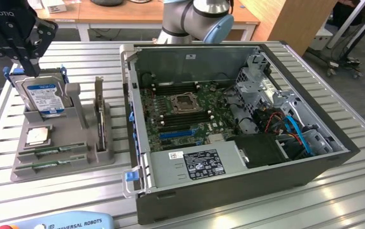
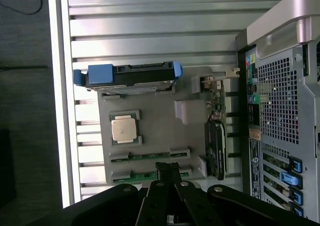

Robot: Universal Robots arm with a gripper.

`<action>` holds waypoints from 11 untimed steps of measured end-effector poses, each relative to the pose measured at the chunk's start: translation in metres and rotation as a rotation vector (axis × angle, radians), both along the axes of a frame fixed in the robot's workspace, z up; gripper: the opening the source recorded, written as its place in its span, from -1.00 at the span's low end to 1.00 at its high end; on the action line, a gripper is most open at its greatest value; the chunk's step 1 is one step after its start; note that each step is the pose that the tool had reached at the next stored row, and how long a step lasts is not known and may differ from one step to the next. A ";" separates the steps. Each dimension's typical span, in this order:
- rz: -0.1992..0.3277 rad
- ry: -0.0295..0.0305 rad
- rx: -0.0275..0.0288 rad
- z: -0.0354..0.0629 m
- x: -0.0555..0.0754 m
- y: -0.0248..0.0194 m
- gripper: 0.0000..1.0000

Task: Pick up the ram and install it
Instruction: 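Reach for the ram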

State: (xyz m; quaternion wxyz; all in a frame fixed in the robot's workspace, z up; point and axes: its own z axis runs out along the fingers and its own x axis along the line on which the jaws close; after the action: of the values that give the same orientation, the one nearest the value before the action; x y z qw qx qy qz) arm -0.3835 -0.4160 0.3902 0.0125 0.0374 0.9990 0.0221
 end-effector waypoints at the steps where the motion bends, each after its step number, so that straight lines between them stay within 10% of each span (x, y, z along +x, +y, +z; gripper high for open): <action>1: 0.000 0.0000 0.0000 0.0000 0.000 -0.0010 -0.80; 11: 0.000 0.0001 -0.0001 0.0000 0.000 -0.0122 -0.80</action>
State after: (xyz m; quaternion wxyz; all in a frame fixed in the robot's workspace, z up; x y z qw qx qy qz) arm -0.3835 -0.4282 0.3902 0.0124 0.0374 0.9990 0.0220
